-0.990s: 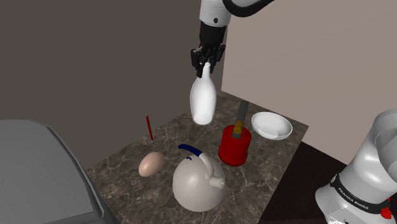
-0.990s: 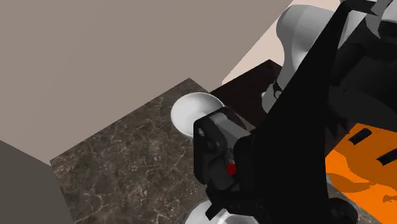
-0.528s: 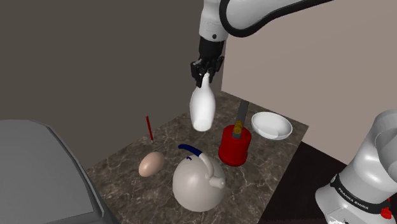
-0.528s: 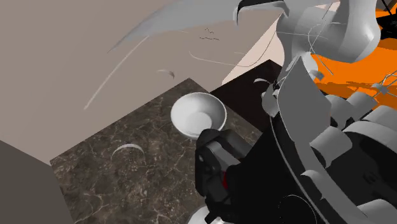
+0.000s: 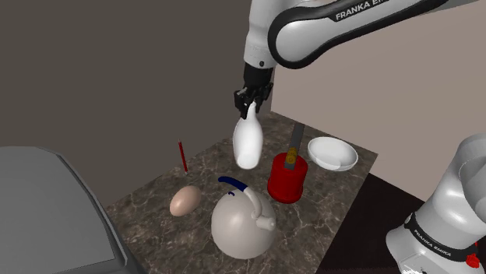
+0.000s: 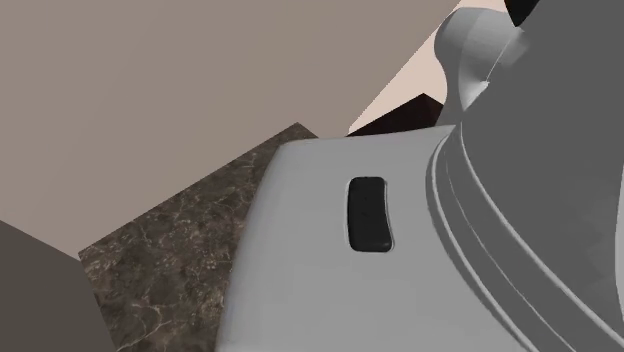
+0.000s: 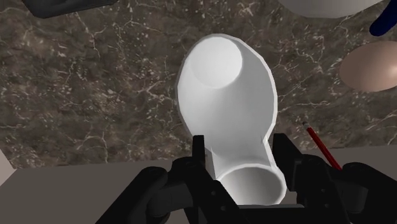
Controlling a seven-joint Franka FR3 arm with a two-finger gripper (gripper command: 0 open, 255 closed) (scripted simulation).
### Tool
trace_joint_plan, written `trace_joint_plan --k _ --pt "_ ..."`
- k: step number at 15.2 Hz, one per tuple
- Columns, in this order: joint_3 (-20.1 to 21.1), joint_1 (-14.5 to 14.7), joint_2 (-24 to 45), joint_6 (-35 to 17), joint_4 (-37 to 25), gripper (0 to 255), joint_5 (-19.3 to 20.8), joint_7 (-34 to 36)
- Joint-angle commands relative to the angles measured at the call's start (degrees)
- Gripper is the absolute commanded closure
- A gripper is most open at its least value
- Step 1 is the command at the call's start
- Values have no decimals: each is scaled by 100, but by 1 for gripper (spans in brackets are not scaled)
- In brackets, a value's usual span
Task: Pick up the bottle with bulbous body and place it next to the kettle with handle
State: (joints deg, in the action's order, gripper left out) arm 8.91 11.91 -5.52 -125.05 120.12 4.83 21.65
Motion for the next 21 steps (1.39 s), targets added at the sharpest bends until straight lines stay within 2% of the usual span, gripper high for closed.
trace_joint_plan --k 1,9,16,17,21 --pt "-6 -8 52 -159 101 255 17 7" --pt "0 -14 259 -727 468 255 103 99" --pt "0 -14 259 -727 468 255 103 99" --pt "0 -14 260 -727 467 0 103 99" --pt "0 -14 260 -726 466 0 103 99"
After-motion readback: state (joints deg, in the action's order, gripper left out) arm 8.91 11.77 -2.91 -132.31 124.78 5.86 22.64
